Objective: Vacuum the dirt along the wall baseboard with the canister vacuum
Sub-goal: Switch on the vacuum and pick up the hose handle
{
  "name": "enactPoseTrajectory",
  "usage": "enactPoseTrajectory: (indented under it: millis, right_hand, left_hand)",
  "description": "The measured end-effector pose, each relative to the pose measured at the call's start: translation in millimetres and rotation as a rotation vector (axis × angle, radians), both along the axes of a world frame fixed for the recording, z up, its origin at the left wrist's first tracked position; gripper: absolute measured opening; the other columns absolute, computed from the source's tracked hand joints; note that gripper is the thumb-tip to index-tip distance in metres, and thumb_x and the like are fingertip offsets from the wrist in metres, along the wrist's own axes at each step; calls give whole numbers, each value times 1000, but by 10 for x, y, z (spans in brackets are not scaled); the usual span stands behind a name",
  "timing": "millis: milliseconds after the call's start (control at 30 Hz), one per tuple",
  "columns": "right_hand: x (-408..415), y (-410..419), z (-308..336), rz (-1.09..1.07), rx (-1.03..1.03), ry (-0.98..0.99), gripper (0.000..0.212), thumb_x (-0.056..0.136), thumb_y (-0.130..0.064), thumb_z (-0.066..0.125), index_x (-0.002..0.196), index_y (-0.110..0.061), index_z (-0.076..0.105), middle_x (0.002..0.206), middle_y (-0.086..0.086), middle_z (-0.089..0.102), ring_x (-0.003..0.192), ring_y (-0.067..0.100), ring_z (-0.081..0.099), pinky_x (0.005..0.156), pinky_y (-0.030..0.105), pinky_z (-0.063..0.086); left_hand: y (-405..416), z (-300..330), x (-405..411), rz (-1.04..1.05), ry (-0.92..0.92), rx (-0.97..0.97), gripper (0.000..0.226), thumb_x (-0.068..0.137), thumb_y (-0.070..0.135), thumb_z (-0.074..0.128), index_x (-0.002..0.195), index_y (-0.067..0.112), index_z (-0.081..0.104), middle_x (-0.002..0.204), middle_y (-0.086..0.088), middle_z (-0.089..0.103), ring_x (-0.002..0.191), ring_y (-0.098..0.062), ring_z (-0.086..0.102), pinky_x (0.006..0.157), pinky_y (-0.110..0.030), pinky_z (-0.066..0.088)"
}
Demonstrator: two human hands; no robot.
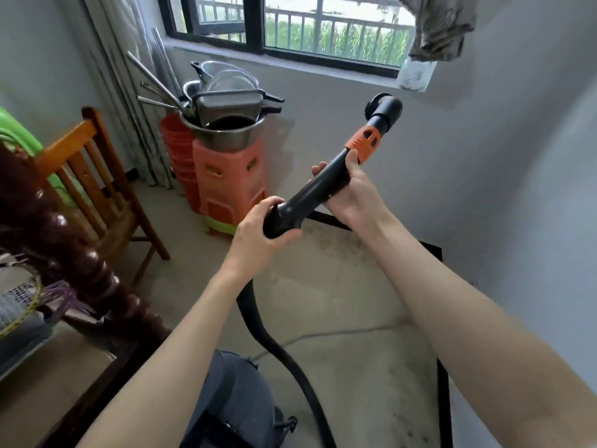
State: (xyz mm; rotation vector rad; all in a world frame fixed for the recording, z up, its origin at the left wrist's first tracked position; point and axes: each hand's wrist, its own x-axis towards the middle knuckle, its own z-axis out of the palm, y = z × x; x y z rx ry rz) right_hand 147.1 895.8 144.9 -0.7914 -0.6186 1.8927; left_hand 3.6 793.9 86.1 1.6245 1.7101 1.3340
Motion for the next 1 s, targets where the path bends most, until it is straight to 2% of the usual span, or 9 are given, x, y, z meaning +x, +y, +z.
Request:
enactPoseTrajectory:
  millis: [100, 200, 233, 400, 667, 900, 1000]
  right_hand:
    - [329, 169, -37, -41, -21, -24, 37, 101, -40, 45, 96, -3, 48, 86, 11, 63, 79, 22, 64, 73, 42, 52]
    - [684, 360, -225, -34, -48, -44, 33, 101, -36, 47, 95, -3, 47, 88, 15, 60, 80, 26, 62, 93, 49, 48]
    - [792, 437, -295, -25, -66, -47, 32, 101, -34, 47, 94, -2, 47, 88, 16, 59, 79, 27, 61, 95, 49, 47]
    - [1253, 859, -534, 25, -148, -53, 31, 101, -33, 48, 93, -3, 47, 89, 16, 60, 78, 28, 61, 86, 45, 47]
    - [1617, 1341, -587, 110, -138, -28, 31, 102, -32, 48, 96, -2, 48, 97, 19, 61, 89, 31, 62, 93, 48, 47]
    - [1664, 1665, -590, 137, -103, -78, 32, 101, -34, 47, 98, -3, 49, 99, 18, 63, 89, 30, 64, 87, 46, 48]
    - [1609, 1815, -596, 153, -92, -107, 31, 101, -34, 48, 99, -3, 49, 97, 17, 64, 86, 29, 65, 85, 46, 50]
  left_hand:
    - [173, -26, 269, -5, 48, -6, 52, 73, 28, 80, 119, 26, 56, 105, 10, 61, 95, -4, 55, 76, -1, 36]
    - [340, -173, 590, -9, 61, -44, 52, 73, 29, 80, 119, 29, 56, 104, 13, 60, 96, -3, 55, 76, 1, 36]
    - [400, -232, 692, -2, 60, -61, 52, 73, 29, 80, 118, 30, 56, 104, 14, 60, 96, -3, 55, 76, 1, 36]
    - [719, -433, 1156, 50, 58, -135, 52, 72, 32, 80, 118, 33, 55, 106, 12, 61, 99, -3, 56, 77, -2, 36]
    - [1118, -405, 1491, 101, 82, -146, 54, 71, 33, 81, 119, 33, 55, 104, 14, 59, 94, 0, 54, 72, 4, 35]
    - [1399, -364, 1551, 106, 43, -175, 52, 72, 35, 80, 117, 37, 55, 98, 24, 56, 89, 19, 51, 69, 6, 35]
    - [1518, -366, 1534, 115, 12, -203, 51, 72, 36, 79, 117, 38, 54, 97, 25, 57, 88, 18, 52, 68, 4, 37]
